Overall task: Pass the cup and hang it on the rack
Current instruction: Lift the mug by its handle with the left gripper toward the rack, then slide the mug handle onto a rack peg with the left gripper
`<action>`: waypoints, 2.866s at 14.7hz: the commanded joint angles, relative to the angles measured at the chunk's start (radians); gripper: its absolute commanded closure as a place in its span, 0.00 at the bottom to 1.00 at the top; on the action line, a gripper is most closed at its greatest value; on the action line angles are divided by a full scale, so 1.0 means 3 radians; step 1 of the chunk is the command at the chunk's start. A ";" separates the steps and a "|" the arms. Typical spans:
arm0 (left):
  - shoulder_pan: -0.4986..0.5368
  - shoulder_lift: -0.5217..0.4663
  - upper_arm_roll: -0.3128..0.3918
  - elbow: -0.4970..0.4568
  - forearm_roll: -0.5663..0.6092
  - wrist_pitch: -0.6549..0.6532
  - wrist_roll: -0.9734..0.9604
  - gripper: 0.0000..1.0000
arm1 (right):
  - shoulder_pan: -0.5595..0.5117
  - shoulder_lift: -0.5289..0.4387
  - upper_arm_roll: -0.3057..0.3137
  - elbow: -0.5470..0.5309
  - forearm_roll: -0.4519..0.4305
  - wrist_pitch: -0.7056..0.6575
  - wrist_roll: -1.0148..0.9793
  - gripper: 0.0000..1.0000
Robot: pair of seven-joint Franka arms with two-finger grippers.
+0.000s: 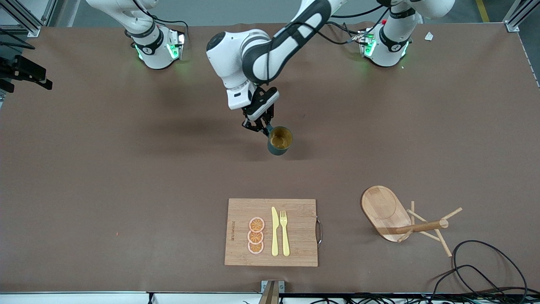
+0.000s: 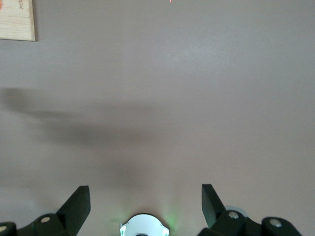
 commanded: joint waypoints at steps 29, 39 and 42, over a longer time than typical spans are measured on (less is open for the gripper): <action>0.3507 -0.0735 -0.0011 0.0012 -0.5590 -0.0287 0.3005 1.00 | 0.0005 -0.0083 0.0016 -0.0062 -0.0003 -0.0009 0.0030 0.00; 0.3743 -0.0244 -0.0016 0.0017 -0.5739 -0.0461 0.3143 0.99 | 0.0005 -0.0083 0.0016 -0.0062 -0.0008 -0.0009 0.0035 0.00; 0.3743 -0.0162 -0.0016 0.0017 -0.5897 -0.0461 0.3133 0.99 | 0.0005 -0.0083 0.0016 -0.0062 -0.0003 -0.0014 0.0035 0.00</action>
